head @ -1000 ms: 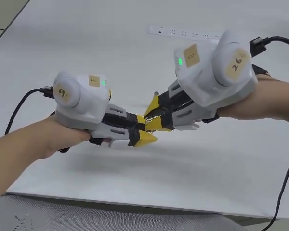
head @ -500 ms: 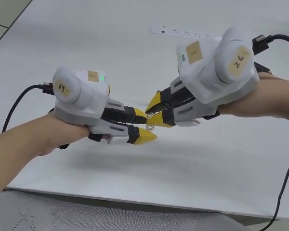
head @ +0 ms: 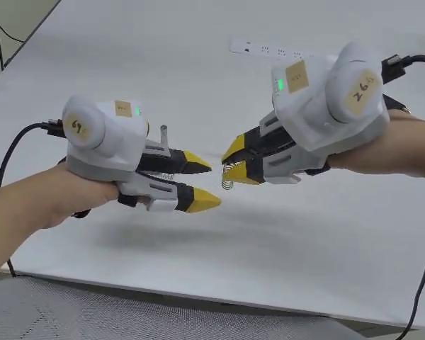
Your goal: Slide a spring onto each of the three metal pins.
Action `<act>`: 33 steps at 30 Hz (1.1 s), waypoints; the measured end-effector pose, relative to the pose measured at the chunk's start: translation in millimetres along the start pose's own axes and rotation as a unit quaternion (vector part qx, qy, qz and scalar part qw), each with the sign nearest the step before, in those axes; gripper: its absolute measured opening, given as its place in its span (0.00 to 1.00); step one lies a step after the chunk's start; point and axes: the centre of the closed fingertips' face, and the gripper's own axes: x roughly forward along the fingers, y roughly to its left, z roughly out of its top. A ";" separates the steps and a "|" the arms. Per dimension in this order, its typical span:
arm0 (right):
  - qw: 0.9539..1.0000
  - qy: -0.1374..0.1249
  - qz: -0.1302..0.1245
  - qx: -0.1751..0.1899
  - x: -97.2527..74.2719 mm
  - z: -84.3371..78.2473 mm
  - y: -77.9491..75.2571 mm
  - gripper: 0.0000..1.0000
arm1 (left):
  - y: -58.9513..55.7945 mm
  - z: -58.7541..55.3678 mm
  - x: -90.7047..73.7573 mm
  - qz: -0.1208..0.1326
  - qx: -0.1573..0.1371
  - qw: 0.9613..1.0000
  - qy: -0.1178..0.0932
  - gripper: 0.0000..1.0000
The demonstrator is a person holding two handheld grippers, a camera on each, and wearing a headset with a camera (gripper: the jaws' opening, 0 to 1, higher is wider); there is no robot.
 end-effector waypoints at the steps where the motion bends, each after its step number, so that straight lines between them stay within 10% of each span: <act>1: 1.000 -0.002 -0.001 0.004 -0.2 -1.0 -0.8 0.07 | 1.0 0.5 -3.0 0.004 -0.001 1.000 -0.001 0.29; 17: 1.000 -0.002 -0.011 0.026 -5.5 -12.5 -0.1 0.07 | 20.4 1.3 -46.6 0.062 -0.011 0.998 -0.016 0.41; 33: 0.999 0.004 -0.024 0.035 -4.9 -18.2 -7.1 0.07 | 37.2 -18.4 -90.4 0.119 -0.022 0.993 -0.015 0.74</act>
